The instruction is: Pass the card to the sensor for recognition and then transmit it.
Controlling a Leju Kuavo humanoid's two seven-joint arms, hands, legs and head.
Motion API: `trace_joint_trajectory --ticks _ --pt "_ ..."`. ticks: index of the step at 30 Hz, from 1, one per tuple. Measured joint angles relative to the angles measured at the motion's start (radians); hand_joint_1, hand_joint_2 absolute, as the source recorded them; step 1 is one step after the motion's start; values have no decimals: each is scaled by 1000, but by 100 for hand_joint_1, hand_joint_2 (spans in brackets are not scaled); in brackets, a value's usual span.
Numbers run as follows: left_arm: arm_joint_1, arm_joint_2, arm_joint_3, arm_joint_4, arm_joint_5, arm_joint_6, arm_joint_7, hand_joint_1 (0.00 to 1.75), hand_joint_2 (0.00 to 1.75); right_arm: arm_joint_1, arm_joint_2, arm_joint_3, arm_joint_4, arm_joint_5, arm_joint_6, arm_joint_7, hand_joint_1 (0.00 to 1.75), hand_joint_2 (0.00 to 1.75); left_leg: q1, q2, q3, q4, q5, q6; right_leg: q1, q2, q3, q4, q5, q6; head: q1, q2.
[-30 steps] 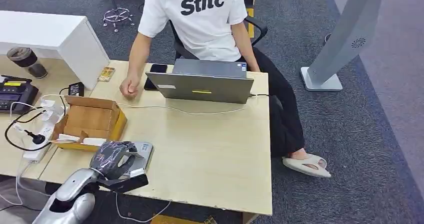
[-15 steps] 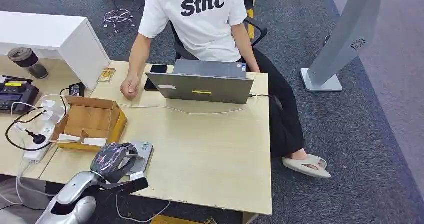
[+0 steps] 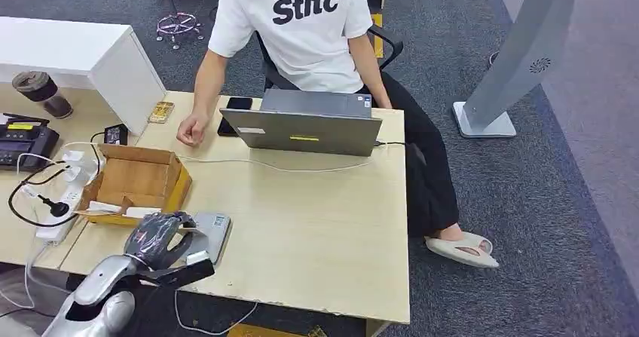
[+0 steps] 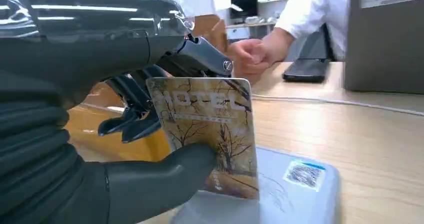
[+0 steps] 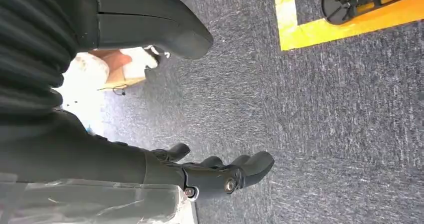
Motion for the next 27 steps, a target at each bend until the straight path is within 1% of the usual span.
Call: trace_joint_trajectory --ticks 4,8,11,14,19,22,27 --pt "-17 12 32 -19 10 -9 -4 175 175 0 0 0 0 11 -7 0 0 175 0 0 0 0 0 0 0 0 -1 0 0 0 0 0" --pt "-69 31 58 -34 -11 -21 7 175 175 0 0 0 0 14 -14 2 0 175 0 0 0 0 0 0 0 0 -1 0 0 0 0 0" --pt "-119 53 61 -34 -26 -46 15 175 175 0 0 0 0 16 -14 2 0 175 0 0 -1 0 0 0 0 0 -1 0 0 0 0 0" --pt "-156 68 63 -34 -36 -49 16 175 175 0 0 0 0 16 -14 4 0 175 0 0 -1 0 0 0 0 0 -1 0 0 0 0 0" --pt "-227 80 62 -32 -65 -52 25 175 175 0 0 0 0 16 -14 18 0 175 0 0 -1 0 0 0 0 0 -1 0 0 0 0 0" --pt "-280 90 59 -32 -108 -53 60 175 175 0 0 0 0 17 -15 17 0 175 0 0 -1 0 0 0 0 1 -2 0 0 0 0 0" --pt "-320 101 58 -32 -118 -56 69 175 175 0 0 0 0 24 -15 17 0 175 0 0 -1 0 0 0 0 1 -2 0 0 0 0 0"
